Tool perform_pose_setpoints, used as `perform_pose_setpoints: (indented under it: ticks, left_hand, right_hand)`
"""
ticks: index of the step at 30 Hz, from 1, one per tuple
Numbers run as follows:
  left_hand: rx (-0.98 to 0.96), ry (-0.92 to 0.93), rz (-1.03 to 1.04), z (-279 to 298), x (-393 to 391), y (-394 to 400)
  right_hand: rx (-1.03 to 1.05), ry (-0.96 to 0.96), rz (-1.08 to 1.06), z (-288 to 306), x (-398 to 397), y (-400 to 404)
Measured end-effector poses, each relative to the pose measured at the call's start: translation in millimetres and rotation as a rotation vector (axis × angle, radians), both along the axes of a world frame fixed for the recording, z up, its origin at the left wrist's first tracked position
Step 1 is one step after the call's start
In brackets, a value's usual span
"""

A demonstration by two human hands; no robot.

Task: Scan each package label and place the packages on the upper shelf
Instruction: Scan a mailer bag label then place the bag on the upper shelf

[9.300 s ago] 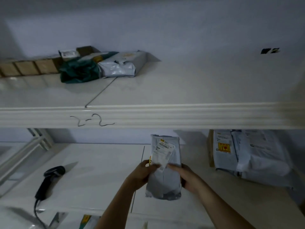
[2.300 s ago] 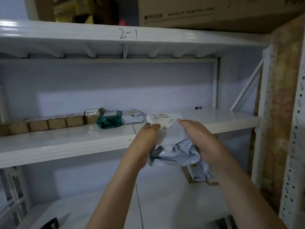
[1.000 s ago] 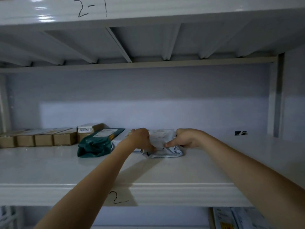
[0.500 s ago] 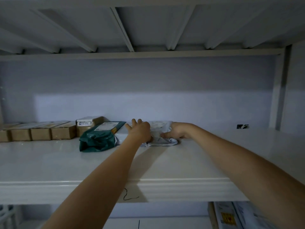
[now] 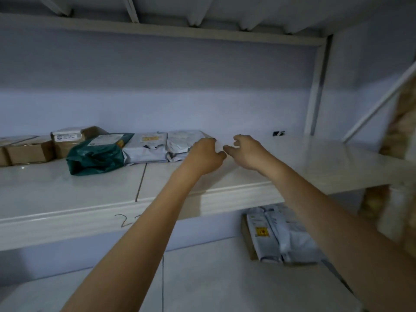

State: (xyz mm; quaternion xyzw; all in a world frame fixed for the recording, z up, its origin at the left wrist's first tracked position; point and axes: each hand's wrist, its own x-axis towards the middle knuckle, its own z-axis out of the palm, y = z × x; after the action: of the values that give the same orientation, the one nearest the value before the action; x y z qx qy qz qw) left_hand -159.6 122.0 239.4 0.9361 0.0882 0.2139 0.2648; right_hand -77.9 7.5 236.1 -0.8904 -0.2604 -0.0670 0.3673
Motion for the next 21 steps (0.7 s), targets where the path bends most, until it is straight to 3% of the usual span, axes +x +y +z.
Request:
perform_pose_setpoints:
  ticks: [6, 9, 11, 15, 21]
  left_hand:
    - [-0.126, -0.265, -0.102, -24.9, -23.8, -86.4]
    - [-0.152, -0.394, -0.151, -46.2, -38.6, -136.4]
    - [-0.200, -0.372, -0.186, -66.4, -42.2, -168.8]
    - [-0.366, -0.140, -0.191, -118.1, -28.4, -219.2]
    - [-0.557, 0.015, -0.046, -169.5, 10.3, -242.5]
  right_hand:
    - [0.099, -0.100, -0.046, -22.4, -34.3, -97.6]
    - [0.329, -0.231, -0.135, -38.6, -56.5, -153.6]
    - [0.460, -0.313, -0.223, -57.7, -68.1, -190.6]
    - [0.411, -0.131, -0.427, -114.2, -63.6, -245.4]
    - [0.455, 0.218, -0.434, -180.2, -20.4, -271.5]
